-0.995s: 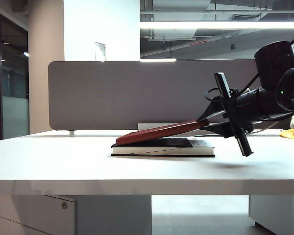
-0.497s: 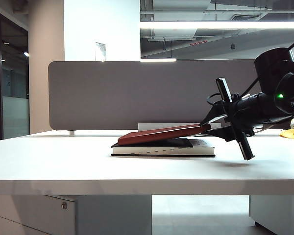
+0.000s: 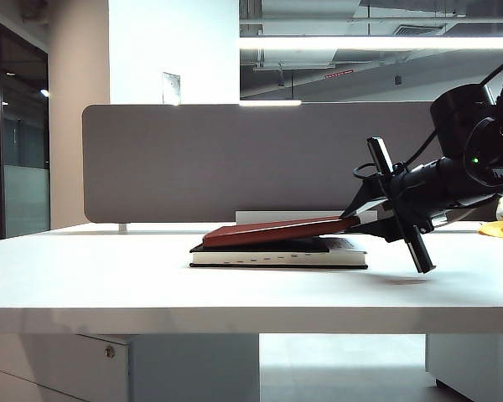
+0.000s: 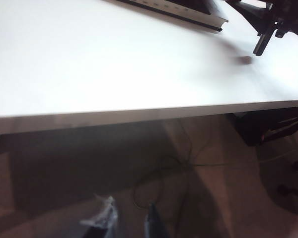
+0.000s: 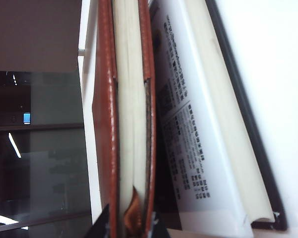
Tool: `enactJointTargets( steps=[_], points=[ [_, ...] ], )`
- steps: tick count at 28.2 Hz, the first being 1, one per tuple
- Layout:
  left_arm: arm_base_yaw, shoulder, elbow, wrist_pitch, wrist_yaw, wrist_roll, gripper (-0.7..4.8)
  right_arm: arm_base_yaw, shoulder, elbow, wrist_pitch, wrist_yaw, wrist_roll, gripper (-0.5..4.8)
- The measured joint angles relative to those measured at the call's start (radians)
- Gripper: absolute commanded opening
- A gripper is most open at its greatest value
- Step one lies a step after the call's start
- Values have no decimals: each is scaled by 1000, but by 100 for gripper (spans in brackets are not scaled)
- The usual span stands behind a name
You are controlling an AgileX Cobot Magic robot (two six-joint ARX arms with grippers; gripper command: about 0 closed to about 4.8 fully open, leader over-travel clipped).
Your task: Pick up the red book and place it on top of the black book.
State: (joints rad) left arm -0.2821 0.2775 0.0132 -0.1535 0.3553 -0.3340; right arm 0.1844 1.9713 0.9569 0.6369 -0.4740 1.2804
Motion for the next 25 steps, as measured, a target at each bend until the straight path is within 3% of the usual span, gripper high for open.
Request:
enactJointTargets(
  steps=[7, 12, 25],
  points=[
    [0, 0, 0, 0, 11, 0, 80, 0, -2, 0, -68, -1, -15, 223],
    [0, 0, 0, 0, 16, 0, 80, 0, -2, 0, -68, -8, -16, 304],
    [0, 0, 0, 0, 19, 0, 80, 0, 1, -3, -7, -43, 74, 320]
  ],
)
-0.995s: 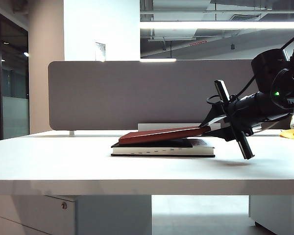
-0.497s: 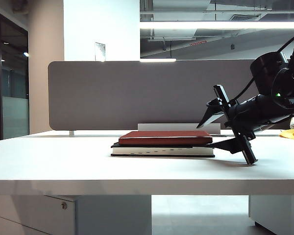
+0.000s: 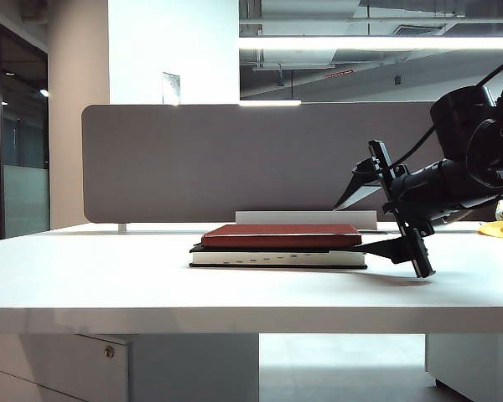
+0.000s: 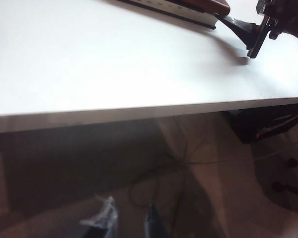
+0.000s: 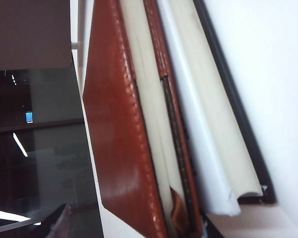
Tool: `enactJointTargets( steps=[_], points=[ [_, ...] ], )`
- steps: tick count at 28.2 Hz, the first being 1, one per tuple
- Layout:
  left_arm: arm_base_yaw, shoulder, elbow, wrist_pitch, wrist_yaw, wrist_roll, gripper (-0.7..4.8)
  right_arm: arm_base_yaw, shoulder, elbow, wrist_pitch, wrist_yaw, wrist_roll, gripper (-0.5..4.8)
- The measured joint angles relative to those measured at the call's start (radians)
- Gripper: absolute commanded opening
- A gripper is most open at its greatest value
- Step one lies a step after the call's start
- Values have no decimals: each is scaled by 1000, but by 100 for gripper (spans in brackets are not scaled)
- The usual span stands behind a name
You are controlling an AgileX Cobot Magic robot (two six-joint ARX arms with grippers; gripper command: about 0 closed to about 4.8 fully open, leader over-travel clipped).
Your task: Pick up the red book and place it on top of the black book.
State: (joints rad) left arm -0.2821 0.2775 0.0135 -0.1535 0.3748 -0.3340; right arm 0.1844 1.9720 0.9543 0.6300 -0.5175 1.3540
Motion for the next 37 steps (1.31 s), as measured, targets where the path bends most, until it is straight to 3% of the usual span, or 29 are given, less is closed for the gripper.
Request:
enactJointTargets(
  steps=[37],
  points=[
    [0, 0, 6, -20, 18, 12, 80, -46, -8, 27, -27, -10, 34, 318]
  ],
)
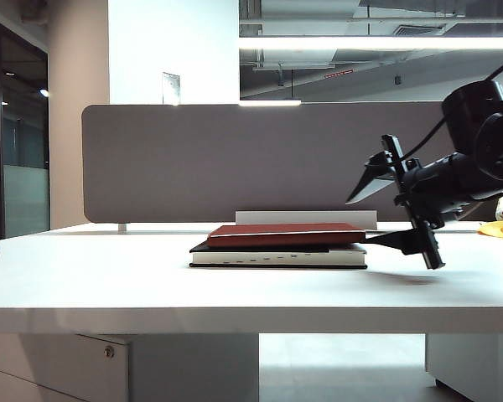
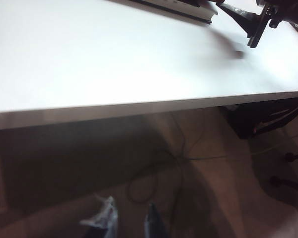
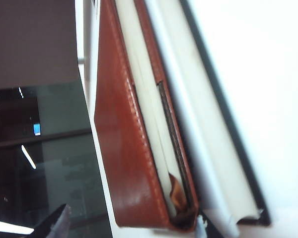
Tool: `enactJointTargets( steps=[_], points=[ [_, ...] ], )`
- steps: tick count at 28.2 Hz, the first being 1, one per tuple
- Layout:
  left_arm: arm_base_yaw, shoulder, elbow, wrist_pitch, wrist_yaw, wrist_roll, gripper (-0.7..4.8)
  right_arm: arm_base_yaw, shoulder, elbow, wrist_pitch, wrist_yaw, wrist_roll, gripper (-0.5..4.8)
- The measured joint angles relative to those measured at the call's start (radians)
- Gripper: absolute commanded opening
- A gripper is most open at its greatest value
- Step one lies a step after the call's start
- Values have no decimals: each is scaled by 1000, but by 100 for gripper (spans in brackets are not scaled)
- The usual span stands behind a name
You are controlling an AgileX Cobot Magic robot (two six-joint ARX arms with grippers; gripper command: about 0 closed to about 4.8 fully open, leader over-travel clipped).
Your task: Pick up the red book and place it on top of the black book.
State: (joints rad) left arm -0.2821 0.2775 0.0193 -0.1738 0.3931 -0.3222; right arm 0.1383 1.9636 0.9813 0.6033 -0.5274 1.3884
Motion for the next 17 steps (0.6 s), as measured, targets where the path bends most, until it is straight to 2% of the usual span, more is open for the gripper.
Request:
enactJointTargets(
  steps=[17],
  points=[
    [0, 0, 0, -2, 0, 0, 80, -45, -2, 0, 8, -24, -1, 314]
  ],
)
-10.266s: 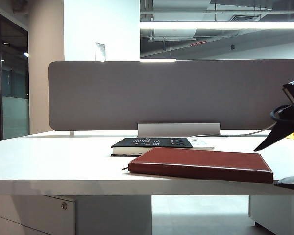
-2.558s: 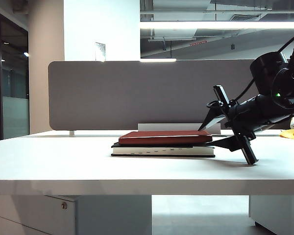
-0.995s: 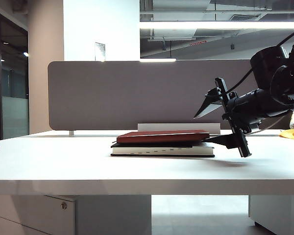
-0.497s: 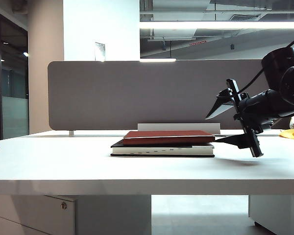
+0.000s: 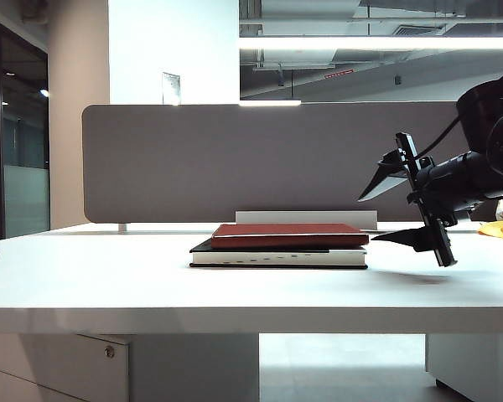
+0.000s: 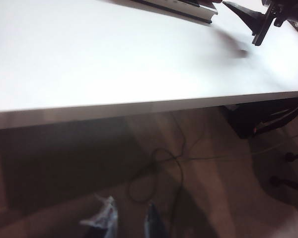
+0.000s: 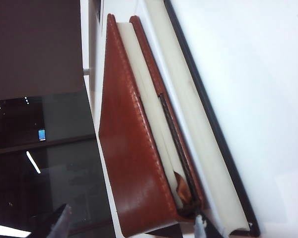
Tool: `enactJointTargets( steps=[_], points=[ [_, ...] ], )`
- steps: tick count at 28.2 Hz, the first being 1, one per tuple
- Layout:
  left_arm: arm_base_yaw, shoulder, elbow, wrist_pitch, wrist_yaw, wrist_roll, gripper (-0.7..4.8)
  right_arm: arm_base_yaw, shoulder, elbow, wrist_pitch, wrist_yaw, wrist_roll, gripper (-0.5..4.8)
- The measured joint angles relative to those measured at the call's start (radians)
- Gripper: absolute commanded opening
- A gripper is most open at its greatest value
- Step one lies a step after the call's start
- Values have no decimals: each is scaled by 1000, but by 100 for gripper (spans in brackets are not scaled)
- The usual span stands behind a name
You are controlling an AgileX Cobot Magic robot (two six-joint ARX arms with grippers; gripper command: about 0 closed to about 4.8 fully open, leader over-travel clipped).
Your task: Pick up the red book and place it on top of the black book.
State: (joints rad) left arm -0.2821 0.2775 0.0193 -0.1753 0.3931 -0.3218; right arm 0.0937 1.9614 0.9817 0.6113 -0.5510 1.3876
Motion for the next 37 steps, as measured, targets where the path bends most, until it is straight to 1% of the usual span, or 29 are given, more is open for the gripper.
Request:
enactJointTargets(
  steps=[1, 2, 4, 6, 7, 8, 14, 16, 20, 27, 37],
  points=[
    [0, 0, 0, 0, 0, 0, 80, -3, 0, 0, 4, -2, 0, 311],
    [0, 0, 0, 0, 0, 0, 80, -9, 0, 0, 16, -11, 0, 291],
    [0, 0, 0, 0, 0, 0, 80, -15, 0, 0, 55, -22, 11, 198],
    [0, 0, 0, -1, 0, 0, 80, -19, -2, 0, 106, -33, 34, 85],
    [0, 0, 0, -1, 0, 0, 80, -20, -5, 0, 126, -39, 38, 56],
    [0, 0, 0, -1, 0, 0, 80, -19, -15, 0, 142, -43, 39, 41],
    [0, 0, 1, -1, 1, 0, 80, -19, -78, 2, 163, -50, 29, 35],
    [0, 0, 1, -1, 7, 0, 80, -21, -91, 0, 132, -53, 17, 19],
    [0, 0, 1, -1, 8, 0, 80, -22, -135, -22, 72, -53, -31, 19],
    [0, 0, 1, -1, 8, 0, 80, -22, -195, -111, 33, -52, -72, 19],
    [0, 0, 1, -1, 8, 0, 80, -21, -310, -265, 26, -41, -121, 19]
  ],
)
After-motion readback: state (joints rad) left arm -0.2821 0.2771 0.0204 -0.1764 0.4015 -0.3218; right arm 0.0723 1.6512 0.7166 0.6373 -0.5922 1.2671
